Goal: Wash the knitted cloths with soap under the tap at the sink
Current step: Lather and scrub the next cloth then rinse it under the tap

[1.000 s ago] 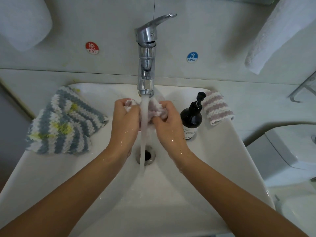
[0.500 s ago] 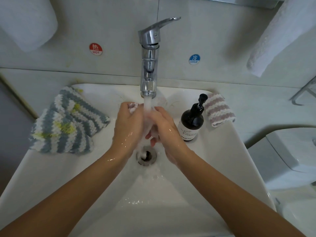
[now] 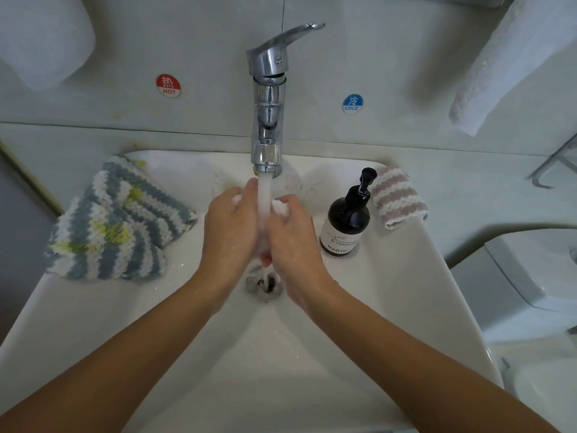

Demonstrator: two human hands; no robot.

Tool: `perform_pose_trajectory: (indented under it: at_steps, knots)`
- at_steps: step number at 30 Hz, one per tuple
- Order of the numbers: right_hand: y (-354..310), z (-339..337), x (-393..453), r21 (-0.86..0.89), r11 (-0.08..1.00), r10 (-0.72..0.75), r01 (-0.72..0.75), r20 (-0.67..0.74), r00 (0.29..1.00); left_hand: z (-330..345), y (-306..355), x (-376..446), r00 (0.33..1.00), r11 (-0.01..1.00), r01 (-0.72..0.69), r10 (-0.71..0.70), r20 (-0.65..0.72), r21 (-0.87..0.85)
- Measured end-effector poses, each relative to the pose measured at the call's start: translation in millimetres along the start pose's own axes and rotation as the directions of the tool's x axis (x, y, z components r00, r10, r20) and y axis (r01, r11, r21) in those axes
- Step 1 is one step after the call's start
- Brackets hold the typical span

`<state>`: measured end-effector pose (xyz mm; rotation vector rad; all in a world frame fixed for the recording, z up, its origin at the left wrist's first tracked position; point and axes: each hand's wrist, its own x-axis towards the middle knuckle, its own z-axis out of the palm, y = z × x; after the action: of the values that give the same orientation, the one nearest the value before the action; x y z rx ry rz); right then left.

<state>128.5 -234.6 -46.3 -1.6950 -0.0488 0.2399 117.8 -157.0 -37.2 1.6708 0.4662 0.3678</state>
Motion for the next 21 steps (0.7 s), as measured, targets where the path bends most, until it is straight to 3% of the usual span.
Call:
perform_pose_trajectory:
  at_steps: [5, 13, 15, 17, 21]
  knots:
    - [1.9, -6.8, 0.6, 0.105, 0.991, -0.079, 0.088, -0.086, 0.993, -0.8, -6.4, 5.4, 0.994, 0.989, -0.015, -0.001, 0.112, 0.145]
    - [-8.1, -15.3, -2.4, 0.153, 0.960, -0.234, 0.236, -0.034, 0.972, -2.8, 6.4, 6.2, 0.976, 0.978, 0.105, -0.136, 0.170, 0.178]
    - [-11.5, -17.0, -4.0, 0.211, 0.953, -0.220, 0.218, -0.010, 0.975, -1.5, 9.5, 6.6, 0.965, 0.981, 0.138, -0.165, 0.203, 0.138]
    - [-11.7, -16.2, -5.4, 0.231, 0.958, -0.179, 0.172, 0.010, 0.984, -0.1, 6.6, 3.6, 0.972, 0.987, 0.082, -0.110, 0.207, 0.141]
    - [0.1, -6.5, -2.7, 0.130, 0.990, -0.056, 0.058, -0.017, 0.998, 2.8, -6.7, -4.0, 0.996, 0.994, -0.018, 0.008, 0.094, 0.110]
